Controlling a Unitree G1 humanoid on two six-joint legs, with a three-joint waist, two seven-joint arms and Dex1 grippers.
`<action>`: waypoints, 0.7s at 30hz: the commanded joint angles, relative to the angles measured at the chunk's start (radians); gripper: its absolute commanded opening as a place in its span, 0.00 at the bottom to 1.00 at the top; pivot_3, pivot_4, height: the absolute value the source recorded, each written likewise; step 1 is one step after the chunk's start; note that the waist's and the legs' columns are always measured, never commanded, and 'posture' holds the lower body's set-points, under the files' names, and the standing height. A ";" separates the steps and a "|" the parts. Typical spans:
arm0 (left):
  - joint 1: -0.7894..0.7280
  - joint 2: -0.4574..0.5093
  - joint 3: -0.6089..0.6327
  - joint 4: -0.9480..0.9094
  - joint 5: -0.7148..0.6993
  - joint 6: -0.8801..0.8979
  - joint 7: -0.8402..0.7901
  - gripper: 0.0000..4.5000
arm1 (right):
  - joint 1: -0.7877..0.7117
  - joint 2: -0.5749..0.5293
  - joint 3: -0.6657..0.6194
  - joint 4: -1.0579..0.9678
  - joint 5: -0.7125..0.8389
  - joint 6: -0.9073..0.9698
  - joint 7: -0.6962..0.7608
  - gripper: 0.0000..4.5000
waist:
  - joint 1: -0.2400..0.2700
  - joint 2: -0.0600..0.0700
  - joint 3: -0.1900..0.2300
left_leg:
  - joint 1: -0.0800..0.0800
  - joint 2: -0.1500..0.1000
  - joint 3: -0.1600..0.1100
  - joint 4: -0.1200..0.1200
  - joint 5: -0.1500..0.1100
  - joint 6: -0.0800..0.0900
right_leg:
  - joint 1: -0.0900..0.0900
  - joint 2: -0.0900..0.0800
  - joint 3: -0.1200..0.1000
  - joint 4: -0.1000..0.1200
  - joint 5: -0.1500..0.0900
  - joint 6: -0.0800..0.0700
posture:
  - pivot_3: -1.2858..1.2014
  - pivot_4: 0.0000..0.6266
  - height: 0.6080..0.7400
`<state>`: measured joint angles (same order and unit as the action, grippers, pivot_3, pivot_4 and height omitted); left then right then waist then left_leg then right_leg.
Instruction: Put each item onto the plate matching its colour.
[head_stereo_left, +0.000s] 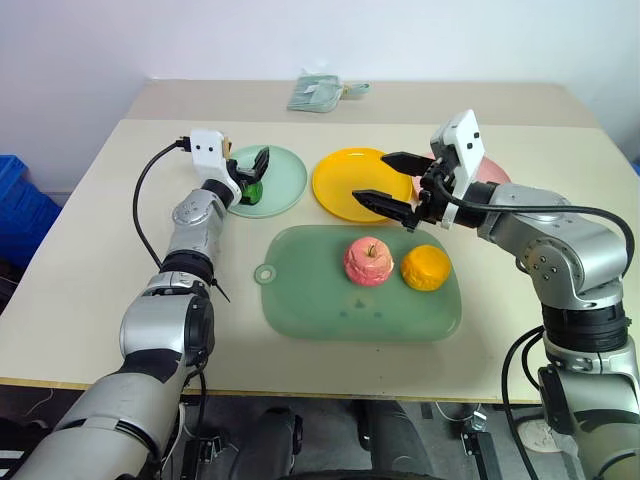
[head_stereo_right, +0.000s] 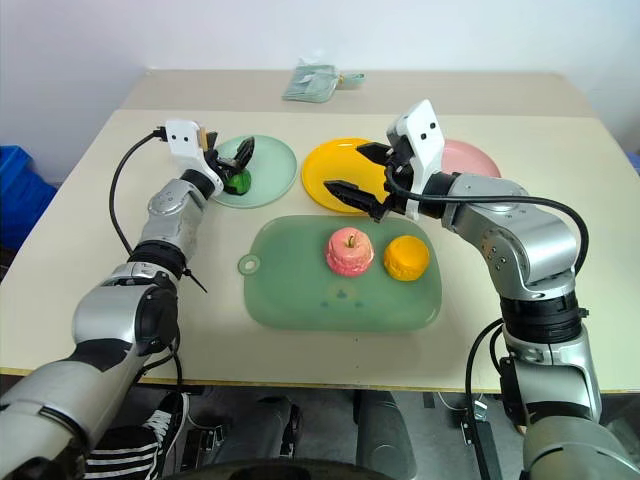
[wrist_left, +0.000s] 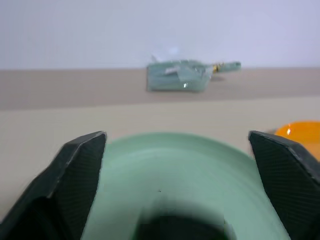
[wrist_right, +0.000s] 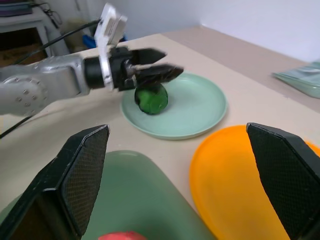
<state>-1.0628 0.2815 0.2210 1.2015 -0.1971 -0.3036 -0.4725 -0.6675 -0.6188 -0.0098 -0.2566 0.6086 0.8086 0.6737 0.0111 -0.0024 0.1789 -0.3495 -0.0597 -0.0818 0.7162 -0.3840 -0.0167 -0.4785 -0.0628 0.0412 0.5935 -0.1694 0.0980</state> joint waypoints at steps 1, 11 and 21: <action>-0.001 0.033 -0.001 -0.110 -0.045 0.004 -0.225 0.99 | 0.021 -0.090 -0.016 -0.089 0.059 0.052 0.105 1.00 | 0.001 0.000 0.000 | -0.001 0.000 0.000 0.000 0.000 0.000 | 0.000 0.000 0.000 0.000 0.000 0.000 | 0.52 0.24 1.00; 0.389 0.219 -0.124 -0.867 -0.335 0.470 -0.901 0.99 | 0.001 -0.142 0.115 -0.115 0.031 0.157 0.154 1.00 | -0.035 0.000 0.000 | 0.001 0.002 0.001 0.000 0.000 0.000 | -0.001 0.001 0.002 0.002 0.000 0.000 | 0.52 0.24 1.00; 0.625 0.405 -0.151 -1.222 -0.427 0.735 -0.965 0.99 | -0.045 -0.134 0.251 -0.027 -0.125 0.117 0.155 1.00 | -0.022 0.000 0.000 | 0.008 0.002 0.000 -0.001 -0.001 0.003 | 0.006 0.001 0.000 0.001 0.000 0.000 | 0.52 0.24 1.00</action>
<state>-0.4378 0.6701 0.0555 0.0332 -0.6008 0.4273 -1.4379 -0.6906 -0.7569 0.2354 -0.2801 0.5120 0.9528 0.8232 -0.0113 -0.0023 0.1792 -0.3414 -0.0572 -0.0820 0.7156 -0.3842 -0.0156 -0.4726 -0.0616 0.0415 0.5942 -0.1696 0.0976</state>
